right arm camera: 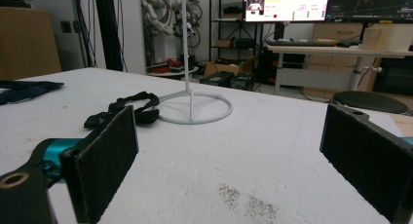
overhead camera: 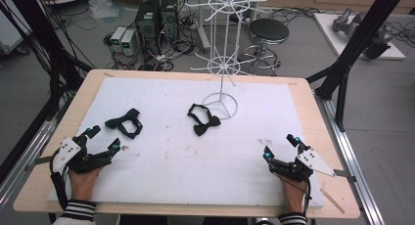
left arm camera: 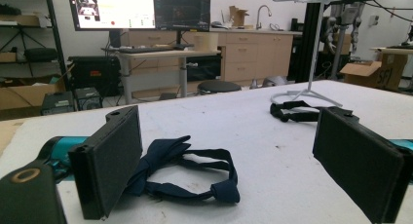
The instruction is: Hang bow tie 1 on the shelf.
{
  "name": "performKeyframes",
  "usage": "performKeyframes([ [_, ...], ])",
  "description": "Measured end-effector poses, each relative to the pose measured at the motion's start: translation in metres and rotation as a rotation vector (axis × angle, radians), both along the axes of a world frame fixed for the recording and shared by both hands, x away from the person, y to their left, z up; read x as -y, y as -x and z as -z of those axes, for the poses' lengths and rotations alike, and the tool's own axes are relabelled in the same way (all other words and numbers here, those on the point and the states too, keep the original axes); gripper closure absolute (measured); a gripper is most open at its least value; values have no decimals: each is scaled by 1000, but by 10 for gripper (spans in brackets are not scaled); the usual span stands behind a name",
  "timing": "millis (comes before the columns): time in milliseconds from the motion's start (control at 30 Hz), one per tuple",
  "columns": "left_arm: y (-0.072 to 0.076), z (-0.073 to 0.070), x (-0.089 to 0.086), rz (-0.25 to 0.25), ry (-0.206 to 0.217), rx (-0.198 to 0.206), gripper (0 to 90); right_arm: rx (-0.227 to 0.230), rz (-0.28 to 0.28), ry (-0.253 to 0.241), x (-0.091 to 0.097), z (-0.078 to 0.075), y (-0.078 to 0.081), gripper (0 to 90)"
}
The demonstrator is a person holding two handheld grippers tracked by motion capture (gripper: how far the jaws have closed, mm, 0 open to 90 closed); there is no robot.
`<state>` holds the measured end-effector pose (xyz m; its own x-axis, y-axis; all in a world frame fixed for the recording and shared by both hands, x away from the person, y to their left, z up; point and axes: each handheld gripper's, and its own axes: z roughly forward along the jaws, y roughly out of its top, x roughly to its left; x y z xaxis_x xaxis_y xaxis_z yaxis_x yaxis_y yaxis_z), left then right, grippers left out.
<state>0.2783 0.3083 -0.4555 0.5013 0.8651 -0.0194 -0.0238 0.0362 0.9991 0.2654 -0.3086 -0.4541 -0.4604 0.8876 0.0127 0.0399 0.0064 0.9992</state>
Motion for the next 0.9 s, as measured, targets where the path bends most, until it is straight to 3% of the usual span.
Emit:
performKeyframes([
  [900,-2,-1,-1,-11,4,-28,112,1,7,-2,0,0,0,62],
])
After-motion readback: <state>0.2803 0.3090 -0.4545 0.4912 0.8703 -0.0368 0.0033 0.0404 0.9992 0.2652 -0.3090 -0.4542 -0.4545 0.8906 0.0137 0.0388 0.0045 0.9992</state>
